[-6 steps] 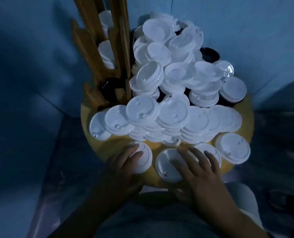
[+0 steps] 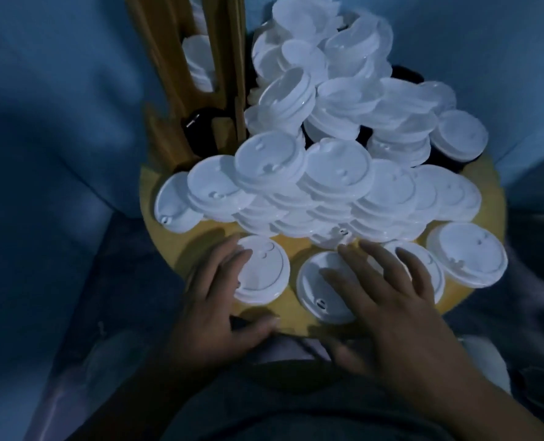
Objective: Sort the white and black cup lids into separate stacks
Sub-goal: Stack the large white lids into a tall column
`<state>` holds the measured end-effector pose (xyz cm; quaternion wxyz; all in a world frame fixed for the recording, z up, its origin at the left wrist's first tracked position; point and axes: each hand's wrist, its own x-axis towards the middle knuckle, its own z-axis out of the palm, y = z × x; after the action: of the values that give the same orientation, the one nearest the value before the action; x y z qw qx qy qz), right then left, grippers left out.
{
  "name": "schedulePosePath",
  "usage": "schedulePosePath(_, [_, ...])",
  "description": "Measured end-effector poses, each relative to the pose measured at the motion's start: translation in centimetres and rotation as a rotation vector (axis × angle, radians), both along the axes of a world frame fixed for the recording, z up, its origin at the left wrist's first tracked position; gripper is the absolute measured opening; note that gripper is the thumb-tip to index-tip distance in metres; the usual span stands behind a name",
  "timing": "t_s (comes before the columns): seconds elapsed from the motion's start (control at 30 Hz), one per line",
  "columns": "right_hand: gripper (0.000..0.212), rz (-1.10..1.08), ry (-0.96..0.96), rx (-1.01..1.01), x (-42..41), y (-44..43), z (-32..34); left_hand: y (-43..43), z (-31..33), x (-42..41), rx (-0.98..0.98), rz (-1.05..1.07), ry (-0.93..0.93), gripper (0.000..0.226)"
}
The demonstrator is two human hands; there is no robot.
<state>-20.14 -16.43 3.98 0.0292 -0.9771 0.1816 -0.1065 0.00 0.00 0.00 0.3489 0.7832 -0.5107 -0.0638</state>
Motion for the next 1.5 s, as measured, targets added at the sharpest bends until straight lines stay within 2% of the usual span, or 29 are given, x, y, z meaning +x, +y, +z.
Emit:
schedulePosePath(0.13, [0.071,-0.025,0.017,-0.043,0.3,0.5,-0.5,-0.2,0.5,-0.5,0.011,0.074,0.075,0.096])
schedulePosePath(0.3, [0.067,-0.019,0.038,-0.059,0.3,0.7,-0.3,-0.3,0.8,0.1,0.040,0.110,0.113,0.100])
schedulePosePath(0.4, [0.065,-0.056,0.042,-0.062,1.0,0.1,0.2,0.0,1.0,1.0,0.055,0.043,0.147,0.106])
schedulePosePath(0.47, [0.072,-0.080,0.030,-0.060,1.6,-0.5,0.5,0.0,1.2,1.9,0.081,-0.005,0.179,0.105])
schedulePosePath(0.57, [0.080,-0.099,-0.079,-0.037,2.1,-0.7,0.6,-0.2,1.5,2.8,0.134,-0.050,0.199,0.113])
schedulePosePath(0.73, [0.082,-0.092,-0.206,0.084,4.0,0.9,1.0,-1.7,2.1,1.7,0.173,-0.197,0.187,0.122])
schedulePosePath(0.97, [0.079,-0.011,-0.100,0.184,4.3,1.2,0.2,-2.4,2.3,0.7,0.172,-0.218,0.202,0.124])
schedulePosePath(1.23, [0.083,0.019,-0.010,0.287,3.4,0.5,0.7,-2.1,2.7,0.8,0.206,-0.260,0.162,0.116])
schedulePosePath(1.37, [0.085,0.004,0.021,0.287,3.4,0.4,1.0,-1.9,3.0,0.4,0.251,-0.283,0.085,0.114])
schedulePosePath(1.5, [0.079,0.049,0.029,0.279,2.9,0.7,1.0,-2.0,2.9,0.3,0.244,-0.282,0.089,0.119])
